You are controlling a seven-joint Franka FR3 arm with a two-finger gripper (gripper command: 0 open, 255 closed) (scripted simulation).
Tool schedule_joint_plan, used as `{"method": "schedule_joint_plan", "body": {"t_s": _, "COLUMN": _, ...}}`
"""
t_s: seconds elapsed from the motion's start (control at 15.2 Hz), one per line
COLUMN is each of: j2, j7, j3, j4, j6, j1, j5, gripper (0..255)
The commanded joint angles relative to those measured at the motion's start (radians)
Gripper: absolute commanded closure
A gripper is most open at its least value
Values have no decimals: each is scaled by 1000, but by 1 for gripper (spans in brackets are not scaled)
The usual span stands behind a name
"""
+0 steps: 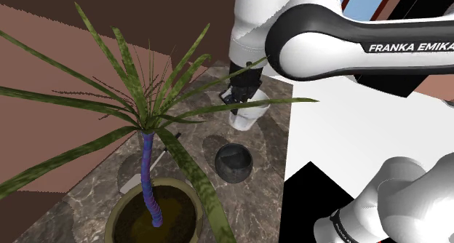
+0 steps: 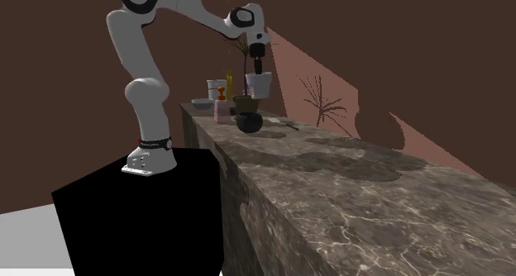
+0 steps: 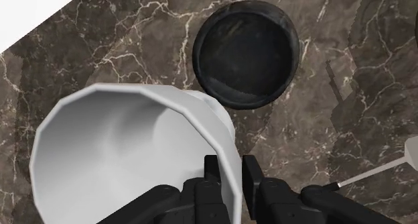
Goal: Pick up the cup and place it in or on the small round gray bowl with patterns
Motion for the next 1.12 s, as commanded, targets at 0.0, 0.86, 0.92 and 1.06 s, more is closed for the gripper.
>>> {"method": "schedule_joint_plan", "body": {"t_s": 0.0, "j2": -26, "j7": 44, "j3": 29, "j4": -9, "j6": -23, "j1": 23, "j5": 16, "gripper": 255}}
{"method": "schedule_joint_plan", "body": {"t_s": 0.86, "j2": -45, "j7": 133, "j3": 83, "j4": -143, "j6": 81, "j1": 58, "j5": 38, "gripper": 255}}
{"method": "schedule_joint_plan", "body": {"t_s": 0.92, "j2": -42, "j7": 136, "j3": 84, "j4": -154, "j6": 94, "j1": 58, "j5": 37, "gripper": 255}}
{"method": "schedule_joint_plan", "body": {"t_s": 1.06, "j2": -36, "j7": 142, "j3": 86, "j4": -175, "j6": 121, "j1": 58, "j5": 34, "gripper": 255}}
